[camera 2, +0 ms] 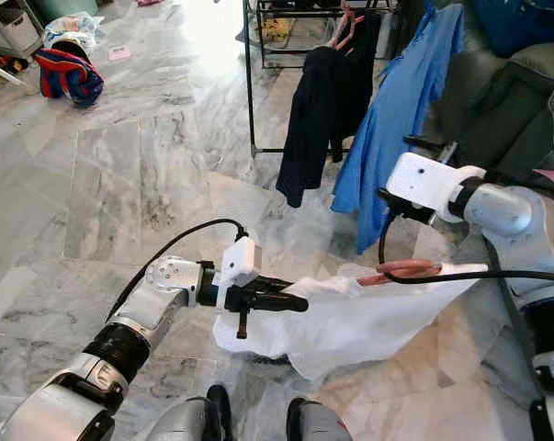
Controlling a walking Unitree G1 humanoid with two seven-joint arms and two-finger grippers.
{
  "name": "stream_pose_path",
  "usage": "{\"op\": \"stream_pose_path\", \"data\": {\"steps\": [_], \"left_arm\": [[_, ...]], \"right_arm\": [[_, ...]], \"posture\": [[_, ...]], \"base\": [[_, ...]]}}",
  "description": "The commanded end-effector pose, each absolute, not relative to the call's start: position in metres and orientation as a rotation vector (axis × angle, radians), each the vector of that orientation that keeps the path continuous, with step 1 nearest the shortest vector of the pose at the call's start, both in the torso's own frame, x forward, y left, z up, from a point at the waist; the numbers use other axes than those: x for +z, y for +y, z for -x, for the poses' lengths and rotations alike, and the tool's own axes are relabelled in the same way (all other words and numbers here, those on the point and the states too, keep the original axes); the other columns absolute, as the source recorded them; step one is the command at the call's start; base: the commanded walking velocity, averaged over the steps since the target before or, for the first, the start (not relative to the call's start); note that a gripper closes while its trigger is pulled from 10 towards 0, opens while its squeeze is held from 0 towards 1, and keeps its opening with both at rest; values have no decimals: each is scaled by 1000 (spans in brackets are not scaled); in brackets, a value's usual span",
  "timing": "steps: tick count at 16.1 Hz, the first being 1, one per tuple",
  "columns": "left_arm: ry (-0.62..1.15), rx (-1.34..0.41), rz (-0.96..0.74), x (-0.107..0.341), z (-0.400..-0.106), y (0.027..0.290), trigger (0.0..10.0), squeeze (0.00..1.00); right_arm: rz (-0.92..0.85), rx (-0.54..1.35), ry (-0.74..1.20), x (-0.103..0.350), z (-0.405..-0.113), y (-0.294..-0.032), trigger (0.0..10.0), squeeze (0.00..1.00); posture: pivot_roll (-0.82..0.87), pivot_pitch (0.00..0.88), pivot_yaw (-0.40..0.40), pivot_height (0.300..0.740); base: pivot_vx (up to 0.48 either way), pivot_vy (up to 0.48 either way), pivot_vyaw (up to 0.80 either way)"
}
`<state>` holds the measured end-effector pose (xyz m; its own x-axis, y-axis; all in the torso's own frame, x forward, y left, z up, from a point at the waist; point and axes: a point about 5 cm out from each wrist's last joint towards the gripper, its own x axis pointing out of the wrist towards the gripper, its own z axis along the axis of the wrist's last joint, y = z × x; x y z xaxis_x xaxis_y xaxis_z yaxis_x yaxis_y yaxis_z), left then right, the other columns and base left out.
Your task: Hang hanger
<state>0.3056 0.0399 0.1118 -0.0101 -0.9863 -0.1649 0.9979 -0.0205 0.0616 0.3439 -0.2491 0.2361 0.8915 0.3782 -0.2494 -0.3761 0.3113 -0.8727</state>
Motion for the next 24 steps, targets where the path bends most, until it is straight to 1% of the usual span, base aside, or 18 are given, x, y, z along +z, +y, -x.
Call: {"op": "stream_pose_path", "data": {"steps": [1, 4, 6, 8, 10, 12, 16, 18, 19, 21, 24], "left_arm": [[48, -1608, -191, 116, -304, 36, 10000, 0], [50, -1611, -191, 115, -304, 36, 10000, 0], [49, -1612, -189, 115, -304, 34, 10000, 0], [48, -1612, -189, 115, -304, 34, 10000, 0], [49, -1612, -187, 115, -304, 33, 10000, 0], [52, -1609, -185, 114, -304, 34, 10000, 0], [63, -1605, -185, 111, -304, 35, 10000, 0], [72, -1595, -189, 111, -306, 38, 10000, 0], [73, -1591, -191, 111, -307, 39, 10000, 0], [80, -1570, -195, 111, -310, 43, 10000, 0], [94, -1512, -212, 114, -320, 56, 10000, 0]], "right_arm": [[1175, 528, -33, 240, -344, -240, 10000, 0], [1178, 549, -47, 240, -345, -233, 10000, 0], [1171, 584, -62, 237, -345, -222, 10000, 0], [1164, 593, -70, 236, -347, -216, 10000, 0], [1140, 566, -116, 239, -350, -208, 10000, 0], [1090, 510, -174, 252, -351, -206, 10000, 0], [995, 325, -293, 282, -350, -220, 10000, 0], [900, 197, -354, 299, -341, -241, 10000, 0], [876, 162, -359, 301, -337, -249, 10000, 0], [796, 110, -355, 301, -324, -267, 10000, 0], [707, 135, -318, 289, -298, -284, 10000, 0]], "posture": [[-168, 228, 25, 740], [-170, 228, 25, 740], [-173, 228, 23, 740], [-173, 228, 23, 740], [-173, 228, 22, 740], [-172, 226, 22, 740], [-180, 223, 25, 740], [-187, 221, 29, 740], [-189, 222, 30, 740], [-195, 222, 33, 740], [-202, 226, 40, 740]], "base": [[0, 0, 0], [0, 0, 0], [0, 0, 0], [0, 0, 0], [0, 0, 0], [0, 0, 0], [0, 0, 0], [0, 0, 0], [0, 0, 0], [0, 0, 0], [0, 0, 0]]}}
